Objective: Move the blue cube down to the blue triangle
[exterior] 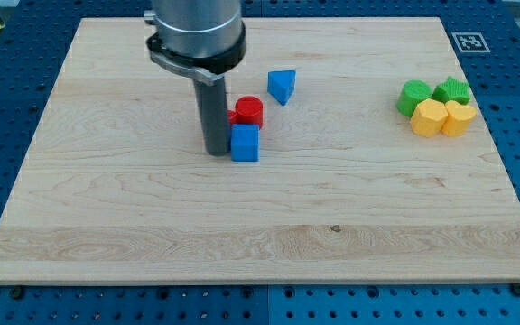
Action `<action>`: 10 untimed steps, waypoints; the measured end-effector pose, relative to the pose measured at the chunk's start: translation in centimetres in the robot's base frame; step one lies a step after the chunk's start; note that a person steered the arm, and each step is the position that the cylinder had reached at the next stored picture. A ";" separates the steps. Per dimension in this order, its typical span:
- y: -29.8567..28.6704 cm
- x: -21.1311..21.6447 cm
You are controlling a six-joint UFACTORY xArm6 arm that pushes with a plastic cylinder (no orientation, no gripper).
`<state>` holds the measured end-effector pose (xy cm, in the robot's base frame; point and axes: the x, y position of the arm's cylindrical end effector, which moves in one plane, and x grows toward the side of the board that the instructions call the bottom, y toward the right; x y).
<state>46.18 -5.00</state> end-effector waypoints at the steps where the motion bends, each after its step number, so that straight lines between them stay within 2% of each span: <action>1: 2.4 0.9; 3: 10.4 2.8; 4: 12.2 2.6; 5: 11.8 2.5; 6: 9.9 3.5; 7: 6.8 2.8; 9: 6.3 -3.8; 10: 3.9 -4.4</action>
